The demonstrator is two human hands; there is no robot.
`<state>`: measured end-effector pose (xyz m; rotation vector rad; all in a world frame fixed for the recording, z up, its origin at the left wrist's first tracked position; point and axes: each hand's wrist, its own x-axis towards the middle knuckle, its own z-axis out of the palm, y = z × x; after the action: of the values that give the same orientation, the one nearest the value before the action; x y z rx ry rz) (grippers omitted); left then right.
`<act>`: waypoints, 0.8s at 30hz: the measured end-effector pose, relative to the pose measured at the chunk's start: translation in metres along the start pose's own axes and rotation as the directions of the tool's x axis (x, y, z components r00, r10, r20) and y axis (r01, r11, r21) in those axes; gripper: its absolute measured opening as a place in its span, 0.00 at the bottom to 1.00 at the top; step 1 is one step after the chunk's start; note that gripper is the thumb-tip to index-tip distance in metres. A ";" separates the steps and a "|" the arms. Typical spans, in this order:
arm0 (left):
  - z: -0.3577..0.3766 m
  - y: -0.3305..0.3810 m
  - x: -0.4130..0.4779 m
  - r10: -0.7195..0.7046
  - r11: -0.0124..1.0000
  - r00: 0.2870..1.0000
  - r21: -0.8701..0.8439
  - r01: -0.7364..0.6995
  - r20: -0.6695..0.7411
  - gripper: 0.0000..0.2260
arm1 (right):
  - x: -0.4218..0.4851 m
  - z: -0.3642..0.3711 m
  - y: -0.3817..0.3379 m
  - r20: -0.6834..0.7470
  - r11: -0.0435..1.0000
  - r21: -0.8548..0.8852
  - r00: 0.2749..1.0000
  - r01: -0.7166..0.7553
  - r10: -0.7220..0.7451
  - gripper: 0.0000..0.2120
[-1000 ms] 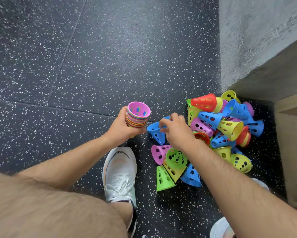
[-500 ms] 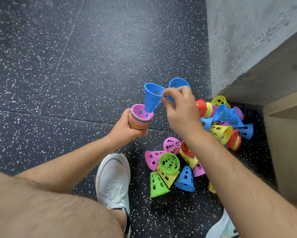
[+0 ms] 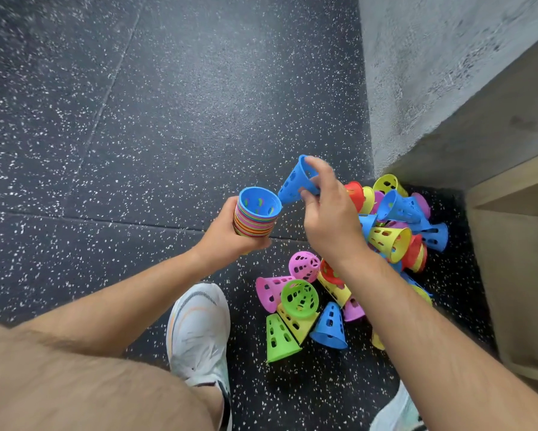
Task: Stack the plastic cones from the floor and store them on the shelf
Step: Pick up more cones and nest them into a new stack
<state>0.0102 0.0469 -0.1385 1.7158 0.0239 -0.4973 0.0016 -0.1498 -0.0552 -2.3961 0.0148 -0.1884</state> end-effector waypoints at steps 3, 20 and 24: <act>0.002 0.003 0.000 0.010 1.000 1.000 -0.002 -0.010 0.010 0.35 | 0.002 -0.004 -0.002 -0.114 0.999 0.030 0.993 0.012 -0.008 0.18; 0.013 0.010 -0.004 0.011 1.000 0.999 0.010 -0.011 0.037 0.32 | -0.023 0.005 -0.001 0.033 0.991 0.119 0.997 0.060 -0.064 0.11; 0.018 0.016 -0.003 0.019 0.999 0.998 -0.029 -0.017 0.062 0.31 | -0.032 0.012 0.004 0.182 0.996 0.084 0.983 0.021 -0.036 0.14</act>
<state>0.0065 0.0272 -0.1249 1.6708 -0.0292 -0.5339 -0.0278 -0.1431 -0.0708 -2.3241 -0.1105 0.0184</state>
